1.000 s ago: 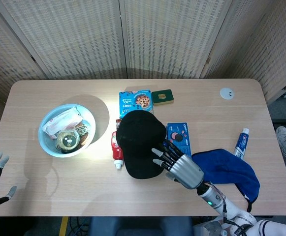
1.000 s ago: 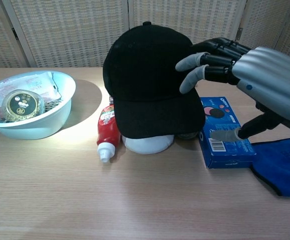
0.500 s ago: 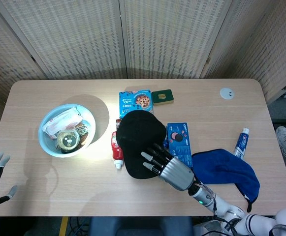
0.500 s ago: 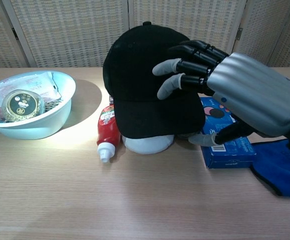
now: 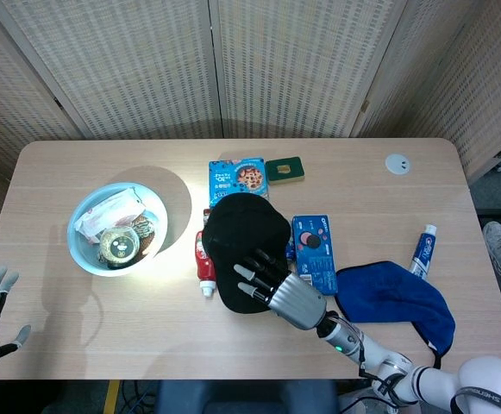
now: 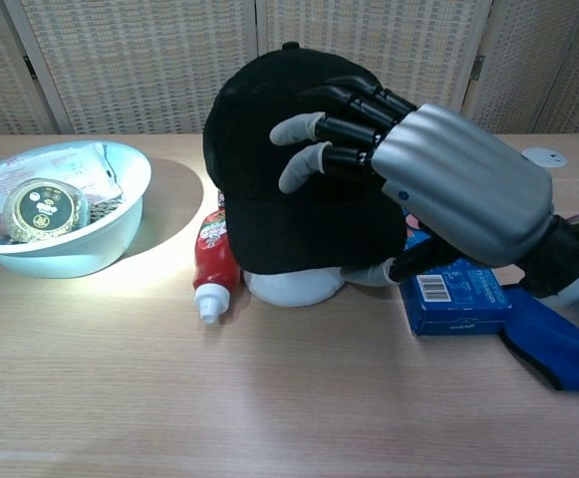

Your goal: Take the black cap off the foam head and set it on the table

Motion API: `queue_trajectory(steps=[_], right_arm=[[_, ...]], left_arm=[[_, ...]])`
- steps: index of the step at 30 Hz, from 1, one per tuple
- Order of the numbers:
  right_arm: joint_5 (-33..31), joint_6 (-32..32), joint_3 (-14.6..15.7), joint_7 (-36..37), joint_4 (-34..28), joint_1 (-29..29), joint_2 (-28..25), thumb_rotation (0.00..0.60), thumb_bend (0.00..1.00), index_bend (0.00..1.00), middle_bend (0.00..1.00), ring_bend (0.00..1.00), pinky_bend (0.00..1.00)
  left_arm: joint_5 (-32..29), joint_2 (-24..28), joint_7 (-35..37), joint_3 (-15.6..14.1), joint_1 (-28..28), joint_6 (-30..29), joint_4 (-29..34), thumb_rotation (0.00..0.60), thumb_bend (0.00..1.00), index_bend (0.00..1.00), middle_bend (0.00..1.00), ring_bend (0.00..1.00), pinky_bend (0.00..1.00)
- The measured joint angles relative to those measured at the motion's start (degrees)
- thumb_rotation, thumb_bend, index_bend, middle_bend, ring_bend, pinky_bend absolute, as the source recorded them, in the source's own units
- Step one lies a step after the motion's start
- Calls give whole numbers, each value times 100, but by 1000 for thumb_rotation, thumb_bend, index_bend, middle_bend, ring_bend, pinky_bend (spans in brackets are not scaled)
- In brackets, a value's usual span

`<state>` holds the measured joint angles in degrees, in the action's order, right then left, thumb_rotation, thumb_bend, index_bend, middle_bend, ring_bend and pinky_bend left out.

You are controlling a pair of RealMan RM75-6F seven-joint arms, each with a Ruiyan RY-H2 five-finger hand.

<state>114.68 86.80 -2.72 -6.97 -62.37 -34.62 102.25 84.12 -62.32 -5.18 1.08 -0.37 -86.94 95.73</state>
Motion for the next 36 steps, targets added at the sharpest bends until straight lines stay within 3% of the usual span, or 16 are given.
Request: queue_trajectory(steps=[9,23,29,36], right_arm=[[-33,106,43,64,191,-142,128,600,313,339,163,22,0],[-65,444,86,152,345,-211,155,600,431,375,168,22,0],[-90,605,80,208,366,-222,145,600,455,459,199,22,0],[-121,736,62,275,405,-245,141,600,502,653,273,45,0]], left_arm=[[-8,-5,6,2,-17,33,-21,600,246,39,7,79,28],[-27,-16,28,0,-26,67,-58,600,246,39,7,79,28],[-21,-11,14,3,-30,63,-51,600,246,39,7,79,28],[-18,-5,3,2,-29,56,-40,600,246,39,7,79,28]])
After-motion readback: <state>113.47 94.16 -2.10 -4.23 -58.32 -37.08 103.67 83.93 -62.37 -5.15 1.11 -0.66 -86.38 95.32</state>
